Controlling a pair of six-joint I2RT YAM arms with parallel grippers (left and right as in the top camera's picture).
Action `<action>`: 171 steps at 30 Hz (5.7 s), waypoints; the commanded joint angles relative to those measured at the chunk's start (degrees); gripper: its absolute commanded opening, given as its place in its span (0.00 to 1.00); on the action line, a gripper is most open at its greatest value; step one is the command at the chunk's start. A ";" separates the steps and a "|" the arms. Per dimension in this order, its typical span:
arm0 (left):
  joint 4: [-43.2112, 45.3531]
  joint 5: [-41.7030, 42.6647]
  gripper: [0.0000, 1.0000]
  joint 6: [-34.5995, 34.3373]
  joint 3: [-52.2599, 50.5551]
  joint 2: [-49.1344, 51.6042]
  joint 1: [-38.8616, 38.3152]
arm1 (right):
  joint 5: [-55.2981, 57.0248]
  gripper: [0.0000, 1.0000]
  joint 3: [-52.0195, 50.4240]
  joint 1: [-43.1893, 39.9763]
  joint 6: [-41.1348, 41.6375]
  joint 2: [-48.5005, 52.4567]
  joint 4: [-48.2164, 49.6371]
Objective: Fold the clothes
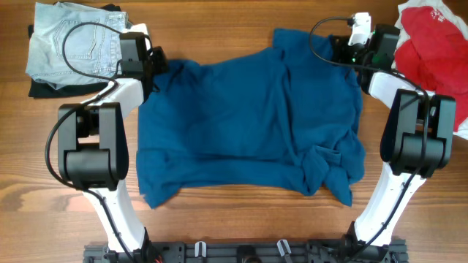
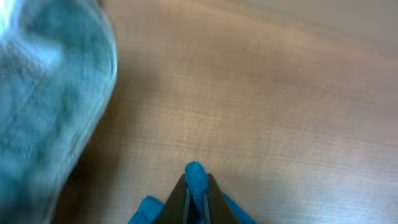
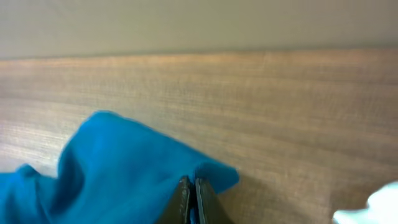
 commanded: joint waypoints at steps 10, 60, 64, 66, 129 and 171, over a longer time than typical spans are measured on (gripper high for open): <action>7.15 0.31 0.04 -5.25 7.41 0.81 4.46 | 6.32 0.04 8.41 0.26 4.22 -2.27 6.58; -68.28 11.85 1.00 -12.76 8.81 -32.89 4.11 | 15.61 0.90 6.86 19.28 20.61 -33.92 -93.74; -74.23 10.08 1.00 -12.72 8.68 -33.14 2.38 | 17.27 0.82 -0.63 23.32 24.30 -33.90 -88.21; -75.97 7.93 1.00 -12.76 8.26 -32.89 1.16 | 17.66 0.76 -4.52 24.39 25.81 -33.90 -84.80; -66.99 0.87 1.00 -9.70 7.61 -32.92 -0.02 | 10.64 0.14 -20.55 47.08 46.66 -54.27 -99.56; -65.77 0.90 1.00 -9.70 7.61 -32.89 -0.04 | 7.85 0.60 -15.06 -4.98 31.12 -26.14 -69.09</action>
